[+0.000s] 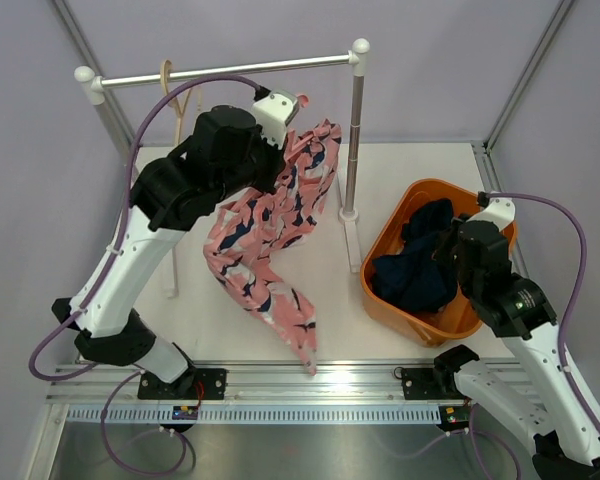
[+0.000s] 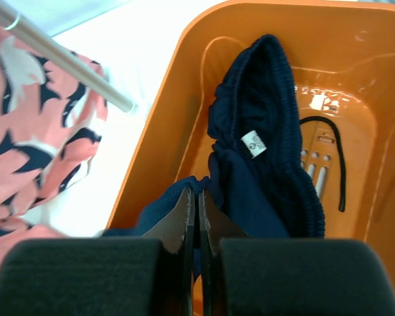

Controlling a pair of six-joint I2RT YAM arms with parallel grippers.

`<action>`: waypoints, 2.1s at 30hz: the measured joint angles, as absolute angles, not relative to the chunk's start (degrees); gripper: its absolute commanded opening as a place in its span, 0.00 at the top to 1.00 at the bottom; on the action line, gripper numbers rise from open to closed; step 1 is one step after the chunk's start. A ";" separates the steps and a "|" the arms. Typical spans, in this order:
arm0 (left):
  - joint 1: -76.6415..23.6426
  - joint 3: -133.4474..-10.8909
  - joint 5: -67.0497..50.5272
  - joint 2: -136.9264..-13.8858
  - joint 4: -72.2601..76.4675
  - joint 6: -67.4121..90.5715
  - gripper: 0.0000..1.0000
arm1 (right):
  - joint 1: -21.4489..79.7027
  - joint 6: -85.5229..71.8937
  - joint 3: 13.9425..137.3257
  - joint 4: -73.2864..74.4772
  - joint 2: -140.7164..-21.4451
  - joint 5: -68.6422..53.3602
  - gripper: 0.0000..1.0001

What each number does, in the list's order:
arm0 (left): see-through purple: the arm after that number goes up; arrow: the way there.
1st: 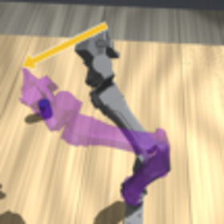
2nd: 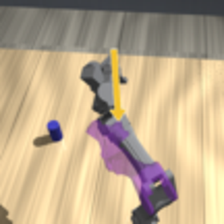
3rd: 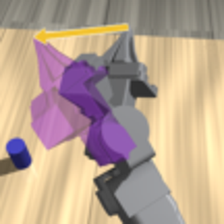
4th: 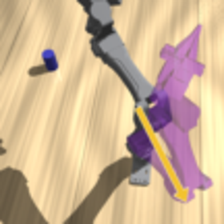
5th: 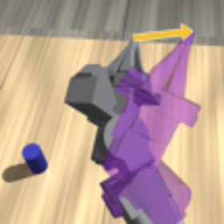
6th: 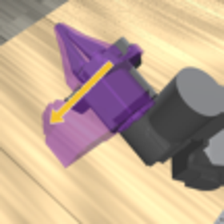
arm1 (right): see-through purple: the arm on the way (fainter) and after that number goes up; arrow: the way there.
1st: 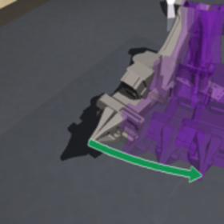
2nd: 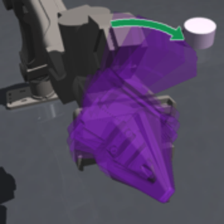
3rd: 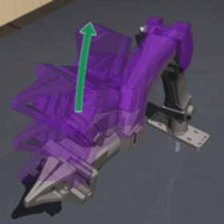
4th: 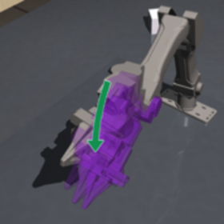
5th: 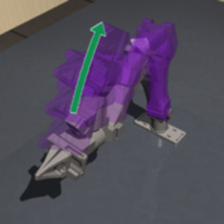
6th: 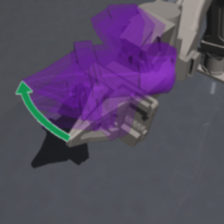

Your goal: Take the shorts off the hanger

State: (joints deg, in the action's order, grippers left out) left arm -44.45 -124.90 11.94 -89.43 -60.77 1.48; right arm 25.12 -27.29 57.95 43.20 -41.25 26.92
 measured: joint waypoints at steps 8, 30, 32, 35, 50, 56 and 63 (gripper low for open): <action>-50.43 -116.57 12.91 -81.69 -61.21 1.78 1.00 | 25.12 -27.83 57.98 43.22 -40.42 27.99 0.40; -55.46 -93.12 8.29 -66.63 -55.66 4.99 1.00 | 47.16 -30.61 68.88 35.51 -57.47 13.32 0.38; -55.59 -92.47 8.01 -66.63 -55.11 5.08 1.00 | 49.39 -30.87 70.37 34.59 -59.00 13.96 0.37; -55.70 -91.77 7.84 -66.61 -54.22 5.48 1.00 | 52.29 -31.35 71.99 32.64 -60.47 14.50 0.37; -56.84 -91.44 7.20 -66.63 -52.77 6.07 1.00 | 55.79 -33.47 72.97 27.42 -65.54 16.58 0.29; -57.25 -91.31 7.22 -66.63 -52.60 6.09 1.00 | 55.83 -33.95 72.97 26.35 -65.54 17.02 0.26; -57.52 -90.83 7.55 -66.63 -52.56 6.09 1.00 | 55.94 -34.35 72.97 26.17 -65.73 17.28 0.28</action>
State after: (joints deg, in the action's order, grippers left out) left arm -57.52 -90.83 7.55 -66.63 -52.56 6.09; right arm 55.94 -34.35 72.97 26.17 -65.73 17.28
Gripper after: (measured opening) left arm 0.068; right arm 0.740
